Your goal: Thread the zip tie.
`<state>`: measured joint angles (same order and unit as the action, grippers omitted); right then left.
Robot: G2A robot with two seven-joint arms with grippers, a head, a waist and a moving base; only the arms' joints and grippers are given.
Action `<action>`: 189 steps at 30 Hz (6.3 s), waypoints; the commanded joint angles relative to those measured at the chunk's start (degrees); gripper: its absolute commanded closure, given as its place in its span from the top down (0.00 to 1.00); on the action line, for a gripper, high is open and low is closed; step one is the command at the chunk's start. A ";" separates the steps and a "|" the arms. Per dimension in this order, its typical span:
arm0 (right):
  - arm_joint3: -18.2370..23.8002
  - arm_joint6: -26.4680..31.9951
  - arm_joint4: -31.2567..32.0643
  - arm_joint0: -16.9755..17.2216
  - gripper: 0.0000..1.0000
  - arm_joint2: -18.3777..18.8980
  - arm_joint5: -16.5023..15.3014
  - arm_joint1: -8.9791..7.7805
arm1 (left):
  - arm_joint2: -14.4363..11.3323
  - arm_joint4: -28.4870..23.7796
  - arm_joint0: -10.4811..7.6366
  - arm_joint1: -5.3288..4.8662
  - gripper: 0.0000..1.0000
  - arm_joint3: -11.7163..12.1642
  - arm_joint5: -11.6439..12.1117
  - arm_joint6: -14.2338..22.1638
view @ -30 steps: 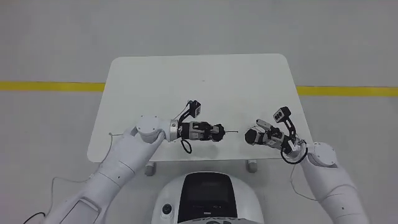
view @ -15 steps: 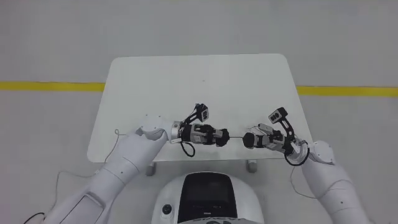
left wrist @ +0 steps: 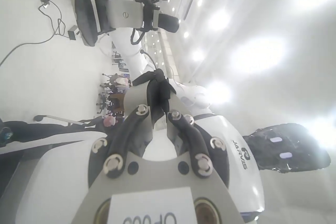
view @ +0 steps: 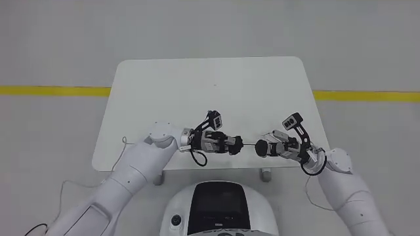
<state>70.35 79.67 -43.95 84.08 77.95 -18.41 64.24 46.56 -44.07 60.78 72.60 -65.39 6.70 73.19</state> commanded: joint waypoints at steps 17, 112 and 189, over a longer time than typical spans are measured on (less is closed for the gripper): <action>2.16 -0.03 0.69 0.38 1.00 -0.48 1.41 -0.29 | -0.58 2.23 0.27 -0.29 0.00 -1.06 -1.03 -3.93; -3.68 -0.03 -10.56 -5.76 0.20 -13.77 -1.07 -7.45 | -0.64 2.45 1.42 -1.37 0.00 -3.66 -2.22 -6.20; -0.91 -0.03 -11.57 -4.04 0.00 -12.84 -1.03 -8.38 | -4.17 3.17 0.21 -0.35 1.00 -2.54 -3.74 -10.51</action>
<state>69.36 79.64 -55.57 80.04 65.16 -19.40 55.88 42.67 -41.05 61.28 72.12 -68.23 2.69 63.09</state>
